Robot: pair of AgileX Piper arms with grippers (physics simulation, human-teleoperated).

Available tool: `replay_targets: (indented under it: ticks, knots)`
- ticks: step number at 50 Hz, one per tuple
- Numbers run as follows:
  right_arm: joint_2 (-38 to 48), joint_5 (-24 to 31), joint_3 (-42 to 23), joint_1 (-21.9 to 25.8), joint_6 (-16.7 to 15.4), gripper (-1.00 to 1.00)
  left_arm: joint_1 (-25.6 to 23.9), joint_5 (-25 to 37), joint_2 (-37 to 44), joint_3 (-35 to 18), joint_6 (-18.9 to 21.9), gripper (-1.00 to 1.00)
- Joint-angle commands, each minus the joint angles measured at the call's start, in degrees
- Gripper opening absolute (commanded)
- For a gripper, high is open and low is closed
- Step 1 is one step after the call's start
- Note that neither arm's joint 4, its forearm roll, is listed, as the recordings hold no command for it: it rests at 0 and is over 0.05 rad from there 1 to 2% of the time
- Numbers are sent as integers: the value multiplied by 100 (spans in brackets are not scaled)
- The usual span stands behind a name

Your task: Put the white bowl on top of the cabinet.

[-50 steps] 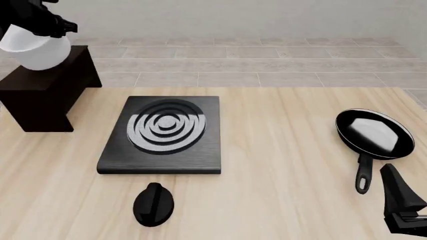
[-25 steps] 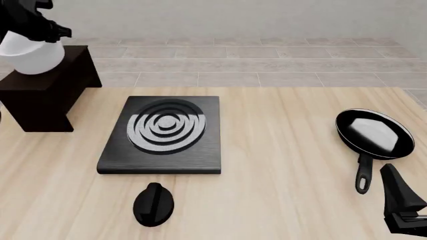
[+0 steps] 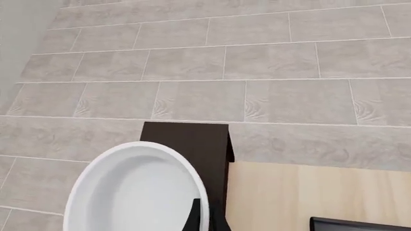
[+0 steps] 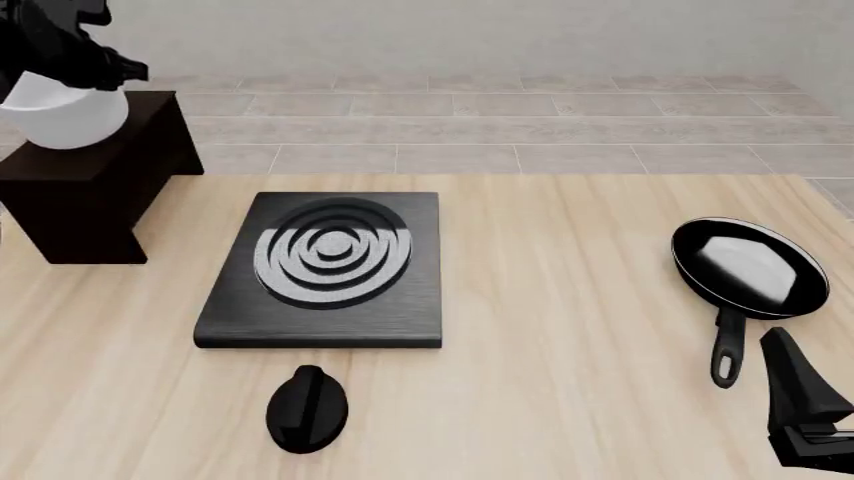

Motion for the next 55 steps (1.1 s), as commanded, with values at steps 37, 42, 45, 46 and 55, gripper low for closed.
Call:
replay_targets:
  ticks: [37, 42, 45, 46, 55]
  knots:
    - [0, -2, 0, 1, -1, 100, -288, -170, -129, 622, -159, 100]
    - [0, 1, 0, 0, 0, 100, -350, -153, -290, 692, -148, 100]
    - [0, -1, 0, 1, -1, 100, -379, -96, -364, 662, -170, 100]
    - [0, 0, 0, 1, 1, 100, -388, -91, -398, 672, -163, 100]
    - [0, -1, 0, 1, -1, 100, -370, -35, -568, 684, -96, 100]
